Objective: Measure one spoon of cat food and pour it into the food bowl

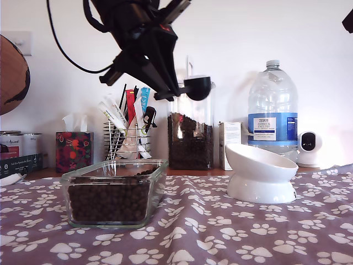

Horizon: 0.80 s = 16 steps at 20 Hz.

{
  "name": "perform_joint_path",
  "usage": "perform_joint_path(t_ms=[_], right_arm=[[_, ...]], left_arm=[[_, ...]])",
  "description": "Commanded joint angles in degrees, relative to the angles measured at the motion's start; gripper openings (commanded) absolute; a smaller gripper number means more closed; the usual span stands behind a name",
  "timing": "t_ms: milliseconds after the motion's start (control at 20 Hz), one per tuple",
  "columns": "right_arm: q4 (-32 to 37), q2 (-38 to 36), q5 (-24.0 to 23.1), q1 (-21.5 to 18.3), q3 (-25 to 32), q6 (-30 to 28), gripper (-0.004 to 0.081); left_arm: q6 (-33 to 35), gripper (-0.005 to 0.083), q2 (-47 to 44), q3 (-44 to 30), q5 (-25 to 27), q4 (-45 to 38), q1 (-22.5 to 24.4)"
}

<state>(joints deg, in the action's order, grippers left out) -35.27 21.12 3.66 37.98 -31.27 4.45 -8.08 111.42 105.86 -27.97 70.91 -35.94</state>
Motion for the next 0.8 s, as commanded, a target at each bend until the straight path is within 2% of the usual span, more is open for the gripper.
perform_joint_path(t_ms=[0, 400, 600, 750], right_arm=[[0.28, -0.04, 0.24, 0.17, 1.03, 0.09, -0.0013], [0.37, -0.04, 0.33, 0.26, 1.03, 0.09, -0.0013], [0.63, -0.04, 0.44, 0.26, 1.03, 0.09, -0.0013], [0.68, -0.04, 0.44, 0.26, 1.03, 0.09, -0.0013]], left_arm=[[-0.09, -0.0021, 3.13, 2.60, 0.22, 1.31, -0.70], [-0.33, -0.0021, 13.16, 16.22, 2.38, 6.84, -3.43], [-0.57, -0.0021, 16.48, 20.72, 2.38, 6.78, -4.28], [-1.01, -0.0021, 16.96, 21.46, 3.50, 4.46, -4.70]])
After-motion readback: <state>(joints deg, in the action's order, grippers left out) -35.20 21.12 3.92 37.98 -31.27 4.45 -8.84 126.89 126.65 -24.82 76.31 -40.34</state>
